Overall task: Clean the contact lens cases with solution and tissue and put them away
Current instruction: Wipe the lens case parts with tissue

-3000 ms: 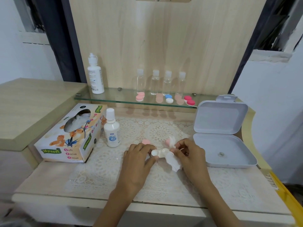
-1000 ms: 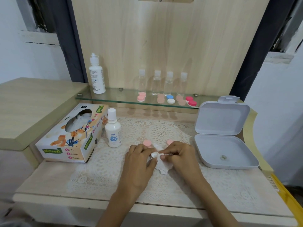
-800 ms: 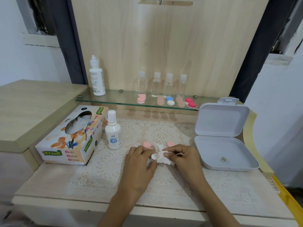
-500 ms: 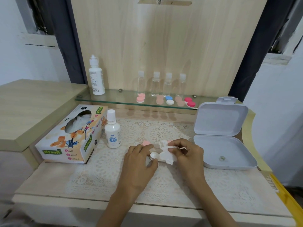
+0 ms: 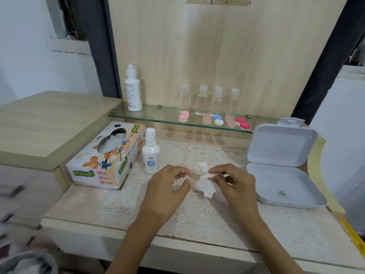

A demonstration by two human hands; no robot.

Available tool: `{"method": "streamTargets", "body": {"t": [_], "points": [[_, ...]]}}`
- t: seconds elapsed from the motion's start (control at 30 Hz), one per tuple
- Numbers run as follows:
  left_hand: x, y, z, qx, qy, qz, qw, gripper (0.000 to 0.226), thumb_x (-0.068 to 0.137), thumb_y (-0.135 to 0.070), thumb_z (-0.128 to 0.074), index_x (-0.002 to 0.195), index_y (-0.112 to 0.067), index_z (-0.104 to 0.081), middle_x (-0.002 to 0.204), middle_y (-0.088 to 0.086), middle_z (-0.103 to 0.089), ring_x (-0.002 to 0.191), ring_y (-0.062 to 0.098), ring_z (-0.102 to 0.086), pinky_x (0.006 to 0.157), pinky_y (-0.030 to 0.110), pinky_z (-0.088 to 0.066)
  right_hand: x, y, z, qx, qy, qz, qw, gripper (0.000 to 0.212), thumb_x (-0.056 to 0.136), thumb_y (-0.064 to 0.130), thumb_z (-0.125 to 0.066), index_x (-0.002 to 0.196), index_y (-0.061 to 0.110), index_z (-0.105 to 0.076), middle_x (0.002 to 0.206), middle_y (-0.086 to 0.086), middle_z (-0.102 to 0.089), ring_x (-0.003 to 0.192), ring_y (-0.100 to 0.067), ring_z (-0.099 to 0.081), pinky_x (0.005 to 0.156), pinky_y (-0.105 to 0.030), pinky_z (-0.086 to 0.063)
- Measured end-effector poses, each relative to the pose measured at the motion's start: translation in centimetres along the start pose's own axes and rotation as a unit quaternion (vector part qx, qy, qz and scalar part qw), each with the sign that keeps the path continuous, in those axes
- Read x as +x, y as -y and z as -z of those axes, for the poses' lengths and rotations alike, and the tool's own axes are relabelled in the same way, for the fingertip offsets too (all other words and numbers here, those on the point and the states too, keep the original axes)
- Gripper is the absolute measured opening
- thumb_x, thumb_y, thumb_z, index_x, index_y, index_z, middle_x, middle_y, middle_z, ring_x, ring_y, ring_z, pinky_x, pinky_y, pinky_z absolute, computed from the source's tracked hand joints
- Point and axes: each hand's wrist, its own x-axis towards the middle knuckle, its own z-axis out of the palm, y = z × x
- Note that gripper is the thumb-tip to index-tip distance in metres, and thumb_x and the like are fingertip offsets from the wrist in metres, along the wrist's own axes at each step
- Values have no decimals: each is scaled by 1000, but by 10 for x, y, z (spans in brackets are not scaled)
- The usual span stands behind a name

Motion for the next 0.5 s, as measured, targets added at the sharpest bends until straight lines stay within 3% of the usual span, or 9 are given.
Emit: {"method": "streamTargets", "body": {"t": [0.13,0.23,0.33,0.43,0.5], "points": [[-8,11,32,14,-5,-4,1000,17,83,-24,-63,98,-31,-67,95,-15,-65,90,-1,-59,79,17,-47,0,25,-11,49,34,2,998,38,73,-13,-69,80,25,-75,85,13,-70,84,-6,-66,65,-26,-56],[-18,21,59,22,-19,-9,1000,27,77,-32,-57,99,-24,-70,93,-13,-67,89,1,-60,75,11,-45,-6,47,-30,83,69,11,994,34,73,-14,-68,79,18,-77,84,12,-71,83,-5,-66,62,-23,-55],[-31,29,88,44,-36,-7,998,24,79,-25,-60,99,-20,-71,93,-12,-67,89,1,-60,75,9,-45,-14,69,-56,124,105,6,987,33,73,-15,-66,79,16,-78,83,11,-71,83,-5,-67,62,-23,-55],[-44,40,117,57,-61,16,996,19,81,-12,-64,98,-19,-72,100,-13,-68,91,-1,-61,79,14,-49,-23,88,-85,158,138,3,978,33,72,-16,-65,78,15,-78,83,11,-71,84,-6,-66,61,-21,-53],[-54,50,138,71,-80,30,994,20,80,-18,-61,96,-21,-73,100,-16,-68,90,-1,-62,78,22,-52,-29,100,-106,178,161,-4,971,35,72,-16,-65,78,16,-77,83,10,-72,83,-5,-66,61,-19,-51]]}}
